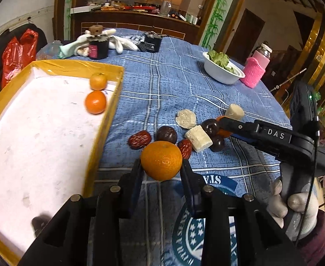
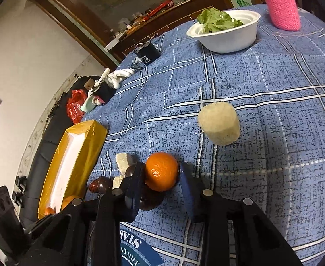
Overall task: Organize fruits
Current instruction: 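Grasp a mandarin with the left tool while the right tool grasps another mandarin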
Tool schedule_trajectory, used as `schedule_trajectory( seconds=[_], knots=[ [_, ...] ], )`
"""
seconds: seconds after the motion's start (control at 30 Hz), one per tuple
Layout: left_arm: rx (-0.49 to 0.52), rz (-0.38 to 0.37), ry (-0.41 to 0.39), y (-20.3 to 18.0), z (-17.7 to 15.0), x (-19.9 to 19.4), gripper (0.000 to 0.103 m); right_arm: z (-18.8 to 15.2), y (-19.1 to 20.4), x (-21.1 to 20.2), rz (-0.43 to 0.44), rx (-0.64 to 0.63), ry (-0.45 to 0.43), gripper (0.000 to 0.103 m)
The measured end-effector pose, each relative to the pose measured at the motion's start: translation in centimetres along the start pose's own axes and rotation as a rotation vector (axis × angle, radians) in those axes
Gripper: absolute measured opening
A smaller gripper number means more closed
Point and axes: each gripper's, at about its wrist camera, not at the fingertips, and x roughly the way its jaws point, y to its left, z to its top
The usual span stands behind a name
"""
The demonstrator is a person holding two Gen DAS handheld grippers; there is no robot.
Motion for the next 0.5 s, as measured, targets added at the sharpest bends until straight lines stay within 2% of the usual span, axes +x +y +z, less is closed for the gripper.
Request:
schedule_trajectory(
  seconds=[0.3,0.5],
  knots=[
    [-0.076,0.041,-0.079,3.7,-1.1,-5.6,0.033,-0.8,0.0,-2.4,-0.039,0.008,-0.063,0.035],
    [-0.141,0.052,-0.108,6.8,-2.1,-7.8,0.033,-2.5,0.9,-6.1,0.011,0.045,-0.097,0.036]
  ],
)
